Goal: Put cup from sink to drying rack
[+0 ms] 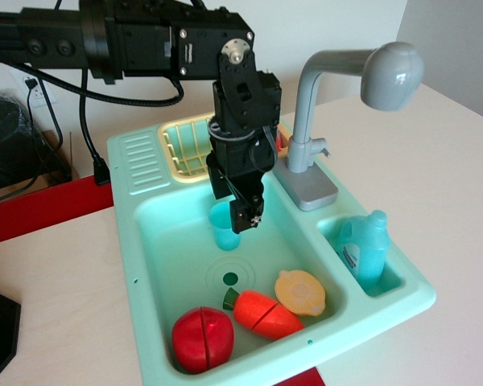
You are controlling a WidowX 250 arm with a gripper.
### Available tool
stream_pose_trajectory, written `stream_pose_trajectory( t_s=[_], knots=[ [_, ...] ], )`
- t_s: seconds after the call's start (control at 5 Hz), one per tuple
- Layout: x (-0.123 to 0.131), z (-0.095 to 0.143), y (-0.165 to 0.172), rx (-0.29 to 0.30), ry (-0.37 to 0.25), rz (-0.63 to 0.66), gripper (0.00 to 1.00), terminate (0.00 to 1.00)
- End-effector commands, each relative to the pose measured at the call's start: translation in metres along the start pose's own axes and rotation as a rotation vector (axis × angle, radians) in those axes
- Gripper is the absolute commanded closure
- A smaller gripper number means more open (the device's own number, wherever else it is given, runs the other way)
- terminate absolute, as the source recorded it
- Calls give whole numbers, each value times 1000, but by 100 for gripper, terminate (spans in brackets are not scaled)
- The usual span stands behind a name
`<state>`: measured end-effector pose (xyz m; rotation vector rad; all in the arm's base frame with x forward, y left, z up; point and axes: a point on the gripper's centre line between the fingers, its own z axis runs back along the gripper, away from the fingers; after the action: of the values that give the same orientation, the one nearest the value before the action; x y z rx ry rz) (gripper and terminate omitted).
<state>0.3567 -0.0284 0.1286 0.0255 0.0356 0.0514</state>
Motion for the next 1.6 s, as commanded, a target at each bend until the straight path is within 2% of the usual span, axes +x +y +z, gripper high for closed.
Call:
stream_pose_trajectory(
  t_s=[0.0, 0.2, 0.6, 1.2, 1.4],
  knots=[
    [0, 0, 0, 0, 0, 0, 0, 0],
    [9, -3, -5, 14, -4, -7, 0, 0],
    [14, -15, -10, 0, 7, -3, 0, 0],
    [5, -32, -11, 16, 38, -12, 0, 0],
    [2, -34, -10, 15, 16, -17, 100, 0]
  ],
)
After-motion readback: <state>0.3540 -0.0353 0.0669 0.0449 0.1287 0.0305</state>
